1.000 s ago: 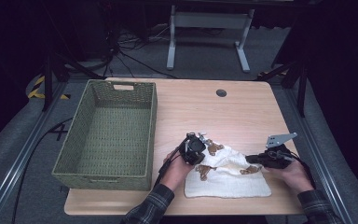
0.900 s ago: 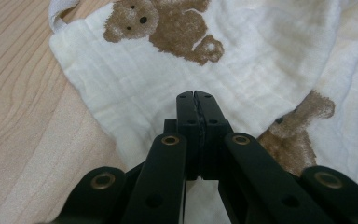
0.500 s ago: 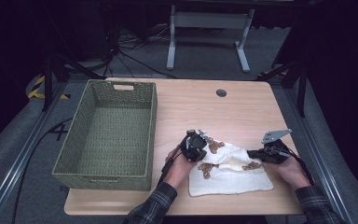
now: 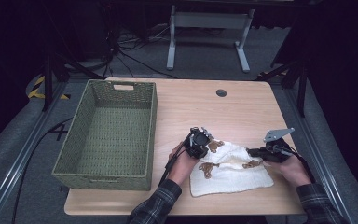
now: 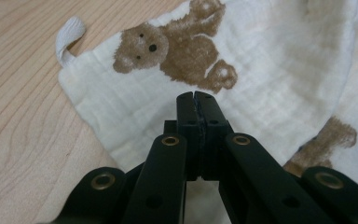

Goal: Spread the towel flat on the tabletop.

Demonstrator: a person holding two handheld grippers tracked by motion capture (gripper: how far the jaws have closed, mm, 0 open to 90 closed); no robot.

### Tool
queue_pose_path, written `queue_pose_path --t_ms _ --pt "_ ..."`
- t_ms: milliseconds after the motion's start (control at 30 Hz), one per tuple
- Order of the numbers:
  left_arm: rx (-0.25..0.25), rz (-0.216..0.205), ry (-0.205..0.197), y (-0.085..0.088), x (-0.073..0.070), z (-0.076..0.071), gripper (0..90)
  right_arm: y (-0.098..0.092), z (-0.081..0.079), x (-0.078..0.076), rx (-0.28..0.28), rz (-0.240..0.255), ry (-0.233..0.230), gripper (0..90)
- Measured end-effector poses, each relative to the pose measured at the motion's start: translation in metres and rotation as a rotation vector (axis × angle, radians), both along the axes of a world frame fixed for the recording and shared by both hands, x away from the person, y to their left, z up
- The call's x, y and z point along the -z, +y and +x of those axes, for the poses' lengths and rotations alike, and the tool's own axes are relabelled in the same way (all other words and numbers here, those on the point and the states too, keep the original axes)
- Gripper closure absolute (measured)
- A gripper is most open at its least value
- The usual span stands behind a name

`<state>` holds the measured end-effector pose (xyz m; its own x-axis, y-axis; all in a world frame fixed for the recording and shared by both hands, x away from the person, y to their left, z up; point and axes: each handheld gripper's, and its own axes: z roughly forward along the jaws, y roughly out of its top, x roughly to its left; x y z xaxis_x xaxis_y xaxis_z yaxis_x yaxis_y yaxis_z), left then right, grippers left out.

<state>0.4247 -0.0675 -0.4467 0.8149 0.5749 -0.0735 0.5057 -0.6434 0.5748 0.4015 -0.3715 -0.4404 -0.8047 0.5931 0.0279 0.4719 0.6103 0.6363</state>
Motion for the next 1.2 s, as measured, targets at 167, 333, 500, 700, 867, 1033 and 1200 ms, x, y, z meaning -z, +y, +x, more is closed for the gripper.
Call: queue_pose_path --t_ms 167,333,500,700,867,1033,1200 --pt "0.018 0.024 -0.007 -0.004 0.0 0.002 89.6 0.001 -0.014 0.003 -0.032 -0.019 0.021 89.3" --pt "0.008 0.014 -0.011 -0.002 0.002 0.001 89.6 0.004 -0.037 0.002 -0.096 -0.023 0.039 88.9" --pt "0.012 0.011 -0.009 -0.001 0.002 0.002 89.7 -0.001 -0.036 -0.003 -0.067 0.016 -0.003 85.9" --pt "0.018 0.007 -0.005 0.0 0.002 0.002 89.7 0.002 -0.02 0.0 -0.031 0.026 0.018 72.0" --pt "0.013 -0.002 -0.01 0.0 0.003 0.002 89.7 0.007 -0.019 0.005 -0.022 -0.023 0.014 87.1" --pt "0.013 -0.002 -0.007 0.0 0.003 0.002 89.8 0.001 -0.013 -0.012 0.026 0.008 -0.075 88.3" --pt "0.019 0.009 -0.015 -0.001 0.002 0.002 89.8 -0.007 -0.005 -0.028 0.066 0.003 -0.144 88.2"
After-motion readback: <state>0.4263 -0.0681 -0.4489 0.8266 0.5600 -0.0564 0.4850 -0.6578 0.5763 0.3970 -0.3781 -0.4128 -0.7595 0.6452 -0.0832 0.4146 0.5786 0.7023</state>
